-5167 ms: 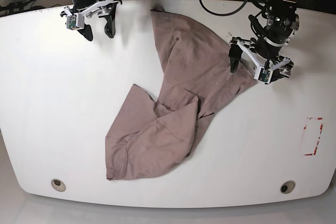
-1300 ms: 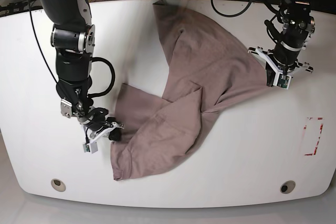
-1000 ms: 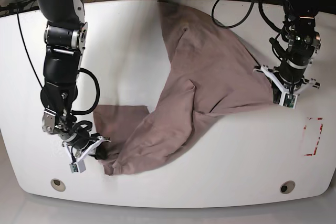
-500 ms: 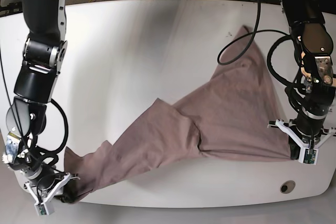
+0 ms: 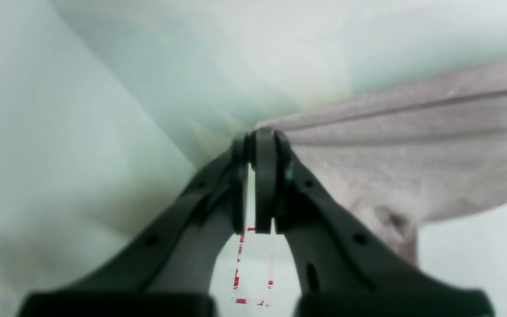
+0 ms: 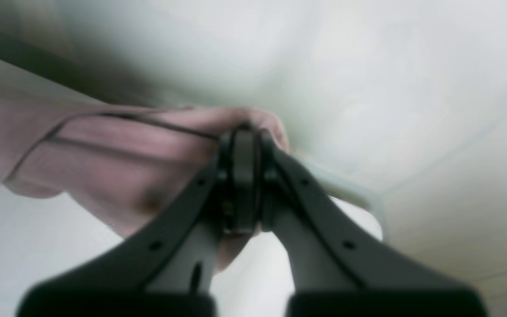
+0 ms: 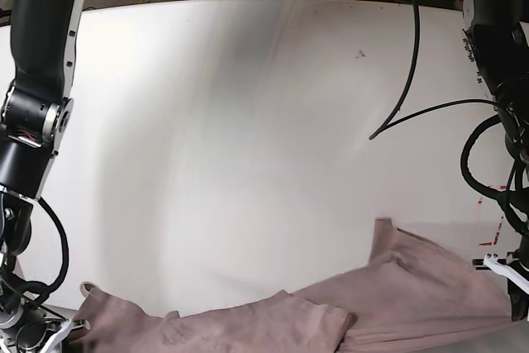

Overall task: Fold the T-shirt properly
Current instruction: 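Lift the shirt with both grippers and pull it apart, sweeping it across the table, then lay the stretched shirt down with both grippers and release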

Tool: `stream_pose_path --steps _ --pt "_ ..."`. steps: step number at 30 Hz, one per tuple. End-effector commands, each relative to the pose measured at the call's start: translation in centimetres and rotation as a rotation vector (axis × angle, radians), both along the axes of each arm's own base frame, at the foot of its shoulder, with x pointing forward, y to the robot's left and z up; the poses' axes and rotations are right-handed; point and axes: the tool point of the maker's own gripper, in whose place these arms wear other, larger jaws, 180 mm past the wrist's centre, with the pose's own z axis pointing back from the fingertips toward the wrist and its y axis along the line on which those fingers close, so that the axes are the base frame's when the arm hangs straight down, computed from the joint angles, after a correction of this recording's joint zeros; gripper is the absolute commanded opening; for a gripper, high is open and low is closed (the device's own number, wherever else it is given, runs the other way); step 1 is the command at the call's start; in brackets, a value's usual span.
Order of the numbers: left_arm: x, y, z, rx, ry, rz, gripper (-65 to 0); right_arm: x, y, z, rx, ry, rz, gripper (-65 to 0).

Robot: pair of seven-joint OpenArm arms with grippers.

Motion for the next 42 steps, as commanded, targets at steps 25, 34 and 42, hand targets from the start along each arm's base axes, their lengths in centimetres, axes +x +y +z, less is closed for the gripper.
stream_pose_path --steps 25,34,42 --pt "-10.0 1.5 -22.6 -0.045 0.485 0.036 -64.6 -14.4 1.0 -24.7 0.146 0.331 -0.080 -65.0" --pt "-14.7 1.6 -27.8 -0.042 0.658 0.043 -64.6 -20.3 2.4 -29.9 0.169 0.450 -0.094 -65.0" --pt "-17.3 1.7 -30.0 -0.037 0.743 0.050 -64.6 -24.2 2.8 -32.9 0.168 0.542 -0.096 -65.0"
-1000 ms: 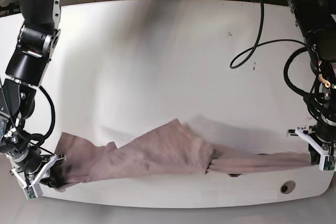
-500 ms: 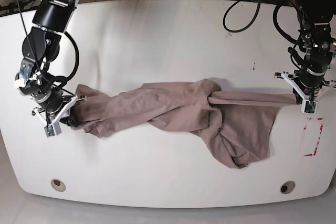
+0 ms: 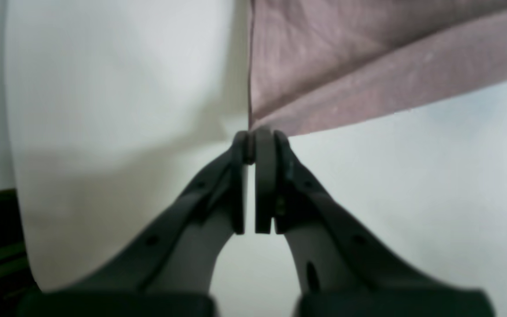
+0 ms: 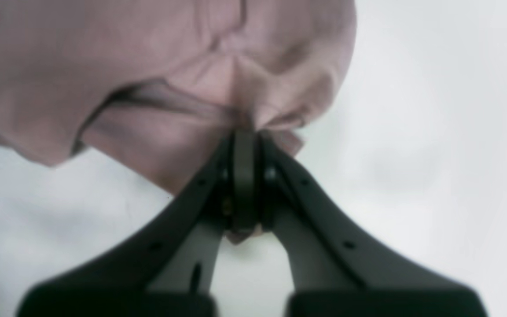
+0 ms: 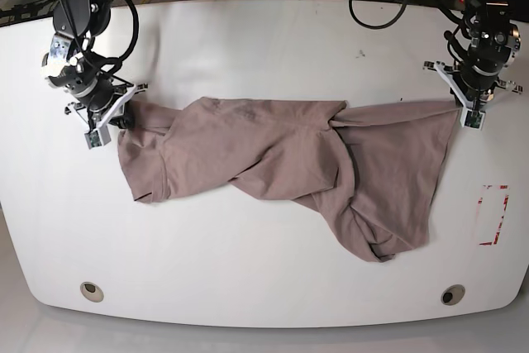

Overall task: Fold the T-shirt properly
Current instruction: 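Lay the stretched shirt down with both grippers and release, then regrasp the shirt edge with the right gripper near its corner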

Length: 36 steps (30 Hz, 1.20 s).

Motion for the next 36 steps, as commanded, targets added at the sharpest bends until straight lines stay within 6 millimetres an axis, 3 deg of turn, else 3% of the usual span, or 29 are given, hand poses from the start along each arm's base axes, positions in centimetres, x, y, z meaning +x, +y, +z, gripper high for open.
stream_pose_path --steps 1,7,13,16,21,28,36 --pt "0.1 0.5 0.7 0.026 -0.024 -0.004 -64.6 0.0 -0.4 0.9 -0.013 -0.033 0.004 -64.5" --pt "-0.6 0.5 0.2 0.026 -0.003 -0.004 -64.6 -1.7 -0.9 0.9 0.092 -0.044 -0.050 -55.0" --pt "-0.3 0.4 0.5 0.024 -0.028 -0.013 -64.6 -1.6 -1.3 3.4 0.212 -0.133 -0.090 -23.8" --pt "-0.1 0.0 0.7 0.019 -0.067 -0.033 -64.6 -1.3 -0.4 4.9 0.279 -0.174 -0.080 -13.2" --pt "-0.2 -0.1 0.6 0.016 -0.072 -0.040 -64.6 0.2 0.4 5.5 0.353 -0.185 -0.069 -16.3" --pt "-0.2 -0.2 0.5 0.015 -0.069 -0.042 -64.6 2.8 2.4 3.1 0.457 -0.109 -0.064 -17.9" --pt "-0.2 -0.2 0.5 0.015 -0.069 -0.042 -64.6 3.8 4.9 1.0 0.512 -0.033 -0.033 -18.5"
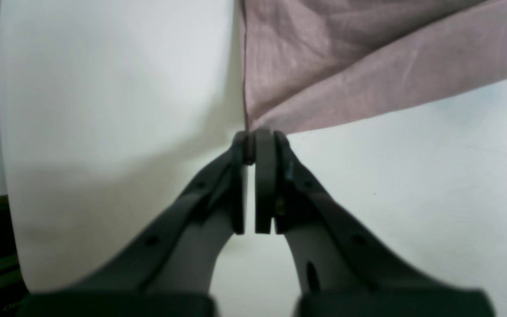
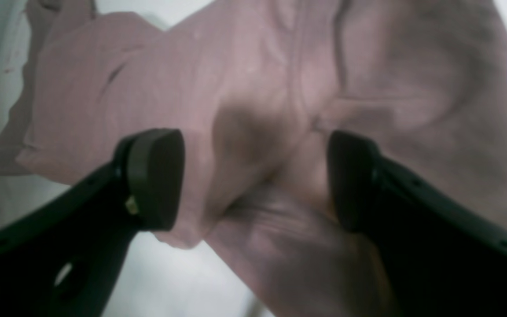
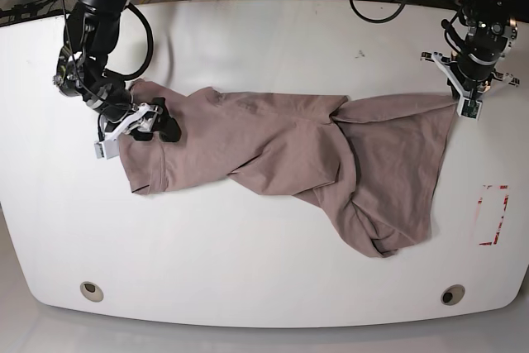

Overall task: Fold the T-shirt properly
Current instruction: 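Regrasp the shirt edge with the right gripper near its corner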

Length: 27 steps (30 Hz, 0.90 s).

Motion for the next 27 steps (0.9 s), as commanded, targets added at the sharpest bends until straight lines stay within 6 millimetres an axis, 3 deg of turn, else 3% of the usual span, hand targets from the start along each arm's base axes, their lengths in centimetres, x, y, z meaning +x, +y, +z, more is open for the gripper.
stream_pose_path --steps 1,11,15,21,24,27 --pt "0.7 0.2 1.1 0.017 -0.042 -0.009 -64.6 1.3 -0.2 1.4 0.007 -0.052 -0.005 -19.3" --pt "0.7 0.2 1.1 0.016 -0.041 -0.008 -64.6 0.7 2.3 0.2 0.040 0.000 0.023 -20.5" --pt "0.7 0.3 0.9 0.016 -0.038 -0.005 -64.6 0.7 2.3 -0.1 0.055 0.028 -0.011 -20.5" --pt "0.7 0.3 0.9 0.016 -0.038 -0.005 -64.6 1.0 2.6 0.0 0.067 0.026 -0.020 -20.6" --pt "0.8 0.3 0.9 0.015 -0.040 -0.006 -64.6 2.2 2.9 1.0 0.077 -0.004 -0.020 -20.8" --pt "0.8 0.3 0.9 0.015 -0.039 -0.007 -64.6 2.5 3.0 1.0 0.078 -0.003 -0.020 -26.8"
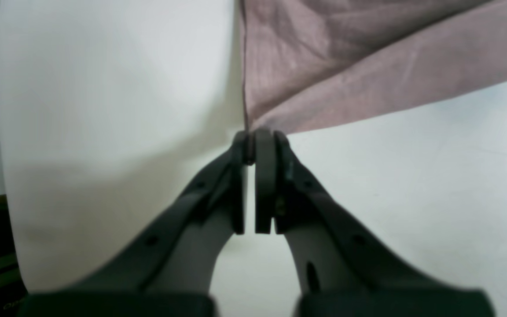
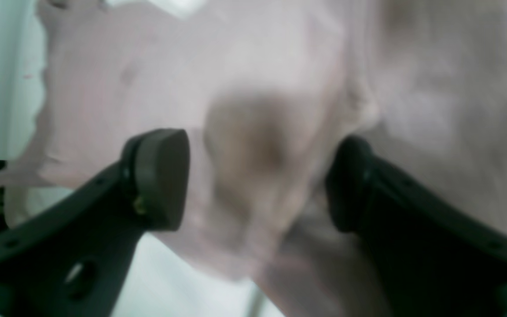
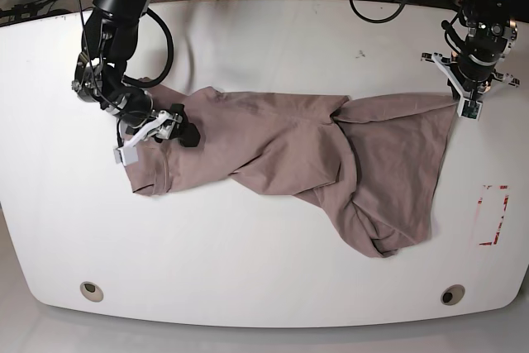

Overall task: Fold the T-shirt properly
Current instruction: 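Regrasp the shirt edge with the right gripper near its corner, then lift and shake the shirt with both grippers, then lay it flat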

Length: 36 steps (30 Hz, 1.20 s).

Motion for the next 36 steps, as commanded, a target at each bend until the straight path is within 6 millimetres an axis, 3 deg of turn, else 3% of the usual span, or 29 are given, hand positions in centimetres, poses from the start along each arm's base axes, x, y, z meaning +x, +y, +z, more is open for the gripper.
stream_pose_path --steps 1,3,5,8,14,19,24,31,36 --pt "0.7 0.2 1.1 0.017 -0.042 -0.009 -64.6 1.5 -0.5 1.5 0.000 -0.056 -0.008 -29.5" --pt "0.7 0.2 1.1 0.017 -0.044 -0.009 -64.6 2.4 -0.4 1.4 0.009 -0.052 -0.009 -33.8" --pt "0.7 0.2 1.1 0.017 -0.044 -0.009 -64.6 2.2 -0.3 0.5 0.024 -0.023 -0.010 -33.8" --pt "0.7 0.2 1.1 0.017 -0.044 -0.009 -64.6 3.2 -0.4 0.7 0.041 -0.042 -0.032 -36.9" --pt "0.8 0.2 1.2 0.017 -0.045 -0.009 -64.6 3.6 -0.6 1.1 0.038 -0.059 -0.039 -64.2" --pt "1.3 0.1 1.6 0.015 -0.062 -0.011 -64.6 3.6 -1.2 1.4 0.024 -0.067 -0.044 -65.0" --pt "2.6 0.1 2.7 0.016 -0.106 -0.013 -64.6 3.4 -2.8 3.7 -0.053 -0.139 -0.038 -65.0" --pt "6.1 -0.2 5.9 0.015 -0.218 -0.018 -64.6 4.2 -6.3 8.2 -0.210 -0.252 -0.018 -65.0" --pt "9.0 -2.1 8.2 0.007 -0.294 -0.071 -64.4 6.6 -9.0 13.1 -0.299 -0.359 -0.026 -65.0"
